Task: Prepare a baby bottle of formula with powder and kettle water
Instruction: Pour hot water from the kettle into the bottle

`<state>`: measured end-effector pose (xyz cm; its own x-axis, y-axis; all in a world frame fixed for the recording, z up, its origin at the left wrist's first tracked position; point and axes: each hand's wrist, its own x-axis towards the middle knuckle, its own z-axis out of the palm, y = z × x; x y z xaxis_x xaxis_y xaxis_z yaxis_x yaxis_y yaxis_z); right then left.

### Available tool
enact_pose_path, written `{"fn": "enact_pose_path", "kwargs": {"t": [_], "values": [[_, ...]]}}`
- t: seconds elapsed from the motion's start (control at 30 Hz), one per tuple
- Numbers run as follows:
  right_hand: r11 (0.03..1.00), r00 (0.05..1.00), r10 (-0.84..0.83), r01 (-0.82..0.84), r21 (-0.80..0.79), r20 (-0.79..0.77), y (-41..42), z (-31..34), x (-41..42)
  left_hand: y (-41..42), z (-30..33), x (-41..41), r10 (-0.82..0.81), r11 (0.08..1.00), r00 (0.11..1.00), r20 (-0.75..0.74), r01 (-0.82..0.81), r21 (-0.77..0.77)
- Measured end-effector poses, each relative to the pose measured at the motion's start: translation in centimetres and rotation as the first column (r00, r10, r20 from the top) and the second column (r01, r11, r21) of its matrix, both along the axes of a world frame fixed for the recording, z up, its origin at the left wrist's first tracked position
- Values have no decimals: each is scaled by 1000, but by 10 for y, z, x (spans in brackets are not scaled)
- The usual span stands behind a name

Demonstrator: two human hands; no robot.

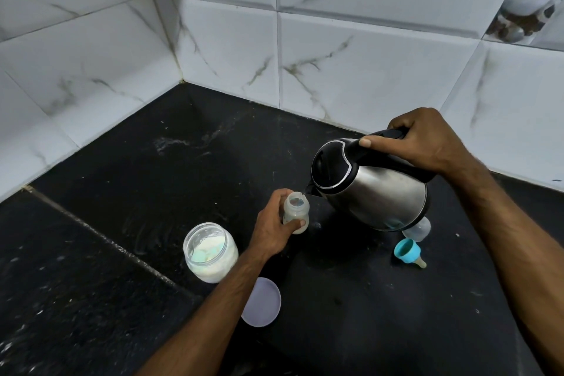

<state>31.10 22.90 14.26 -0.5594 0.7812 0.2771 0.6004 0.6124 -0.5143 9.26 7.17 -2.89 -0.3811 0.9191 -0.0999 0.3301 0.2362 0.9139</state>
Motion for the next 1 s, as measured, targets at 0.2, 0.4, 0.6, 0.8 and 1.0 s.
{"fn": "enact_pose_path", "kwargs": {"t": [0.2, 0.4, 0.6, 0.8, 1.0], "values": [[1000, 1000, 0, 0, -11, -5, -1, 0, -1, -2, -1, 0, 5, 999, 1000, 19, -6, 33], [1000, 1000, -3, 3, -10, -5, 1, -1, -1, -1, -1, 0, 7, 999, 1000, 16, -7, 32], [1000, 1000, -7, 7, -3, 1, 2, -1, 0, -1, -2, 0, 12, 999, 1000, 10, -12, 36], [1000, 1000, -16, 16, -2, 5, 3, -5, 0, -2, -2, 0, 3, 999, 1000, 17, -4, 47], [1000, 1000, -11, 11, 0, 5, 3, -5, 0, -2, -2, -1, -2, 999, 1000, 27, 1, 42]]}}
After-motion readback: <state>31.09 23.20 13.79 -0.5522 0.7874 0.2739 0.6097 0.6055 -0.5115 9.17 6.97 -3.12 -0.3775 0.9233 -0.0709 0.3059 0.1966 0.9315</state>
